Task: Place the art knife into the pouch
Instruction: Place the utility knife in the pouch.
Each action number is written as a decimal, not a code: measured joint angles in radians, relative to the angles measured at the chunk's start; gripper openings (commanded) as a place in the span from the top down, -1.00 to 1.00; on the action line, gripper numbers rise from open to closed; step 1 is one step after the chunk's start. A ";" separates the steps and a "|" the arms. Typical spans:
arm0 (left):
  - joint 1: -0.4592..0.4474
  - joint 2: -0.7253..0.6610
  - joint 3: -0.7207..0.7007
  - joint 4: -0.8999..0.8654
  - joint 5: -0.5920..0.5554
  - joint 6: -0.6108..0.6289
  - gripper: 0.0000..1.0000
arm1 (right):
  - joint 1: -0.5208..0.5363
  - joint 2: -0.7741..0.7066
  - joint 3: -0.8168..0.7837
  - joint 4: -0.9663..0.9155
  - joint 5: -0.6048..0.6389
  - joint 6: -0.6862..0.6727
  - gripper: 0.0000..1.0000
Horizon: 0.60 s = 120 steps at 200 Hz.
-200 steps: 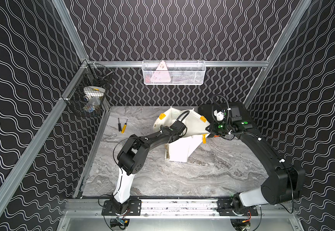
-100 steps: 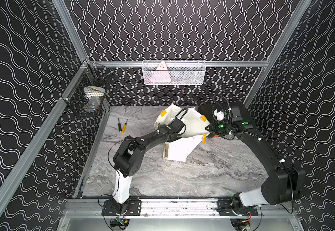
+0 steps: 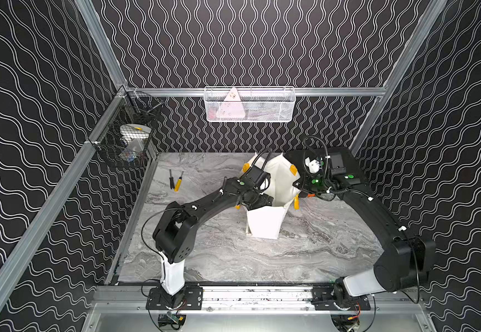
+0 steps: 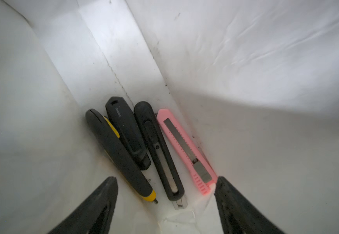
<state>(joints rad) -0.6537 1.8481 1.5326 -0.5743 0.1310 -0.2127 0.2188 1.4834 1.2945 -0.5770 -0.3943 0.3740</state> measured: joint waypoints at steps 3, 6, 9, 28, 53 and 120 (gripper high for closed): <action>0.000 -0.008 0.003 0.000 0.000 0.000 -0.65 | 0.000 0.000 0.000 0.000 0.000 0.000 1.00; 0.000 -0.017 0.005 0.000 0.001 0.000 -0.65 | 0.000 0.000 -0.001 0.001 -0.001 0.000 1.00; 0.001 -0.025 0.007 0.000 0.002 0.000 -0.65 | 0.000 0.000 -0.002 0.003 -0.003 0.000 1.00; 0.002 -0.069 0.035 -0.002 0.003 0.000 -0.65 | 0.001 0.000 -0.002 0.007 -0.007 0.000 1.00; 0.006 -0.116 0.077 -0.002 0.003 0.000 -0.66 | 0.001 0.000 -0.004 0.013 -0.007 0.003 1.00; 0.164 -0.298 0.069 -0.004 -0.008 0.002 -0.69 | 0.001 0.000 -0.004 0.014 -0.007 0.004 1.00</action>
<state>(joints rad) -0.4892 1.5501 1.6016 -0.5781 0.1234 -0.2111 0.2199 1.4837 1.2907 -0.5629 -0.4011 0.3779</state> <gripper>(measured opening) 0.849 0.059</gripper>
